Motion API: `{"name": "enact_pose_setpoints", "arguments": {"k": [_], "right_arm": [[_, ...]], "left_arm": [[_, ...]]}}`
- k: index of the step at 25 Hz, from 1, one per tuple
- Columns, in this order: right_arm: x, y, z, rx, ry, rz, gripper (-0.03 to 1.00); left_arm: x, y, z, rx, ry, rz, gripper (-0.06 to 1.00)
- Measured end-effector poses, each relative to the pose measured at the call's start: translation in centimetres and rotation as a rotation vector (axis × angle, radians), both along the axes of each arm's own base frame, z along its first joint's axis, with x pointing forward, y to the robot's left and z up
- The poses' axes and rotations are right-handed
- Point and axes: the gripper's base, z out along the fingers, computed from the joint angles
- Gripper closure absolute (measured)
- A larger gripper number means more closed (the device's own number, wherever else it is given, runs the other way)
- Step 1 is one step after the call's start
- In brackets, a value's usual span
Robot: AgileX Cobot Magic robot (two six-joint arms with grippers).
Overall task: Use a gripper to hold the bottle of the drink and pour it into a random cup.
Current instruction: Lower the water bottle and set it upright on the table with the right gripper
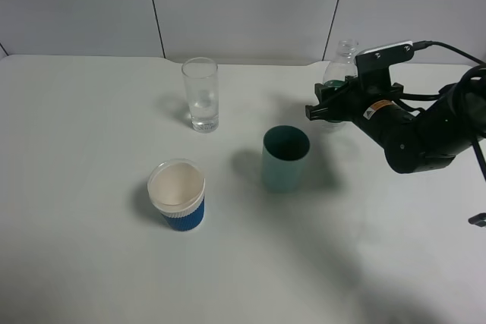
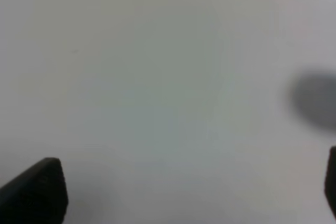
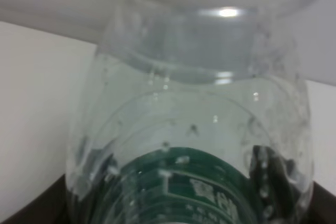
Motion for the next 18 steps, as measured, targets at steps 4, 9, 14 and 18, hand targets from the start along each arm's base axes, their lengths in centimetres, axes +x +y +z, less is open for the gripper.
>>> {"name": "enact_pose_setpoints", "arguments": {"k": [4,9,14,18], "right_arm": [[0.02,-0.01,-0.18,0.000,-0.008,-0.001,0.40],[0.03,0.01,-0.65,0.023,-0.007,-0.005,0.40],[0.02,0.00,-0.78,0.028,-0.005,-0.007,0.40],[0.04,0.01,-0.71,0.030,-0.015,-0.006,0.40]], "left_arm": [[0.00,0.00,0.00,0.000,0.000,0.000,-0.05],[0.00,0.00,0.00,0.000,0.000,0.000,-0.05],[0.00,0.00,0.00,0.000,0.000,0.000,-0.05],[0.00,0.00,0.00,0.000,0.000,0.000,-0.05]]}}
